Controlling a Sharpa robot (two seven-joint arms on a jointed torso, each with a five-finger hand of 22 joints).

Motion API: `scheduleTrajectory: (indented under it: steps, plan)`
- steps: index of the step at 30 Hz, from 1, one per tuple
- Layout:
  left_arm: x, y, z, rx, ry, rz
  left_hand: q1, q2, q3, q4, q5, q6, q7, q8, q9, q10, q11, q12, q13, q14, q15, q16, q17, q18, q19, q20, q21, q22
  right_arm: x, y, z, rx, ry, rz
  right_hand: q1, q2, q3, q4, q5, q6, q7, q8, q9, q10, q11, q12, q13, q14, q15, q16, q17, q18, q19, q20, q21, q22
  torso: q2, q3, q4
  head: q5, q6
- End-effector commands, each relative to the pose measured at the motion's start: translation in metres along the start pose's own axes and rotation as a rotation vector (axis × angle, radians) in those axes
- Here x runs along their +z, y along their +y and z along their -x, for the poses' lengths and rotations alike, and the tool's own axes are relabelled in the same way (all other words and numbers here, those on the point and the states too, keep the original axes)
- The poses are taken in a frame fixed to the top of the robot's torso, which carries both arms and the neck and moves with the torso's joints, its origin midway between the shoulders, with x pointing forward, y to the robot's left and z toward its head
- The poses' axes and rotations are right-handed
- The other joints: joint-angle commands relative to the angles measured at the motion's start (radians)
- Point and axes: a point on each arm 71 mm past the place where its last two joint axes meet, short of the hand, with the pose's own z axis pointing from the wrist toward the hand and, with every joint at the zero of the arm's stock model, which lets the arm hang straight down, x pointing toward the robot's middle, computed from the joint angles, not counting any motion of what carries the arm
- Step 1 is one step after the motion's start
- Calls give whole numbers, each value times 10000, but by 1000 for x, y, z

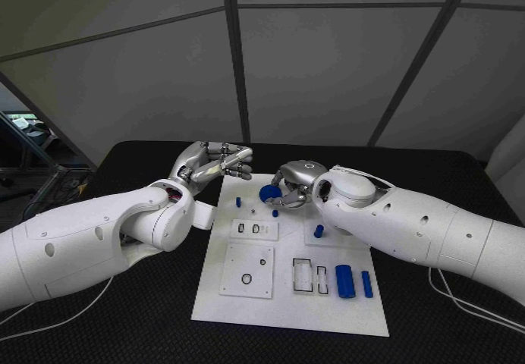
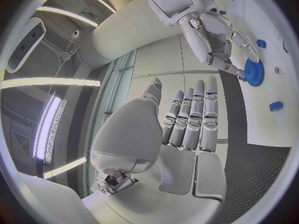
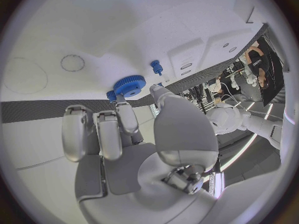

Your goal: Assemble the parts on the task board

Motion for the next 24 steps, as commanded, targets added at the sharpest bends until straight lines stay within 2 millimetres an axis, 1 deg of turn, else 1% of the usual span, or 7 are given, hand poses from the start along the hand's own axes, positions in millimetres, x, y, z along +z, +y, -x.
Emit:
scheduleTrajectory:
  steps: [1, 8, 14, 18, 21, 23, 24]
  plan:
    - [0, -1, 0, -1, 47, -46, -33, 59, -16, -46, -8, 22, 46, -41, 1, -31, -26, -7, -12, -63, -17, -34, 12, -145, -80, -3, 50, 14, -1, -2, 0, 11, 162, -136, -71, 42, -2, 59, 81, 84, -13, -13, -9, 29, -2, 39, 22, 748, 83, 42, 1264, -185, 13, 72, -19, 770, -1, -2, 3, -20, -15]
    - [0, -1, 1, 16, 16, -45, -33, 59, -16, -46, -8, 22, 46, -41, 1, -31, -26, -7, -12, -63, -17, -34, 12, -145, -80, -3, 50, 14, -7, -10, 2, 47, -99, -267, 46, 92, 1, 29, 226, 167, -36, -7, 3, 69, -23, 84, 70, 753, 67, 55, 1287, -197, 54, 60, 7, 825, -2, 1, -2, -15, -28]
    - [0, -1, 2, 19, 13, -46, -33, 59, -16, -46, -8, 22, 46, -41, 1, -31, -26, -7, -12, -63, -17, -34, 12, -145, -80, -3, 50, 14, -19, -19, 13, 419, -1346, -97, 392, 147, 92, -141, 695, 191, -52, -63, -7, 123, -48, 139, 136, 747, 43, 42, 1262, -203, 76, 36, 22, 856, -8, 7, -4, -28, 7]
    - [0, -1, 3, 27, 0, -42, -36, 72, -15, -44, -8, 23, 47, -42, 1, -32, -24, -6, -12, -68, -16, -34, 18, -145, -86, -2, 51, 14, -34, -29, 19, 1037, -1911, 237, 687, -107, 19, -299, 943, -142, -45, -166, -81, -157, -48, -255, -253, 619, 37, -248, 780, -105, -249, 29, -194, 432, -29, 9, -34, -42, 55]
    - [0, 0, 3, 36, -15, -36, -40, 88, -13, -42, -8, 25, 49, -44, 2, -32, -23, -5, -12, -74, -15, -33, 24, -146, -93, 0, 52, 15, -48, -40, 22, 1815, -1980, 338, 949, -189, -35, -424, 954, 24, -118, -78, -42, -234, -112, -410, -403, 517, -13, -497, 396, -3, -582, -2, -425, -5, -33, 11, -28, -81, 101]
    - [0, 0, 4, 45, -32, -33, -40, 88, -13, -43, -8, 25, 49, -44, 2, -32, -23, -5, -12, -75, -15, -33, 25, -146, -94, 0, 52, 15, -60, -52, 23, 2569, -1879, 255, 1328, -182, -16, -657, 932, 228, -213, -15, -5, -208, -195, -429, -410, 507, -82, -563, 321, 20, -657, -61, -498, -112, -39, 9, -41, -125, 128]
    - [0, 0, 5, 49, -39, -32, -40, 88, -13, -43, -8, 25, 48, -44, 2, -32, -23, -4, -12, -75, -14, -34, 25, -146, -95, 0, 52, 15, -67, -58, 23, 2958, -1787, 179, 1575, -187, 7, -829, 838, 462, -288, 90, 41, -212, -264, -465, -437, 482, -143, -648, 202, 47, -741, -110, -568, -231, -59, 20, -62, -141, 145]
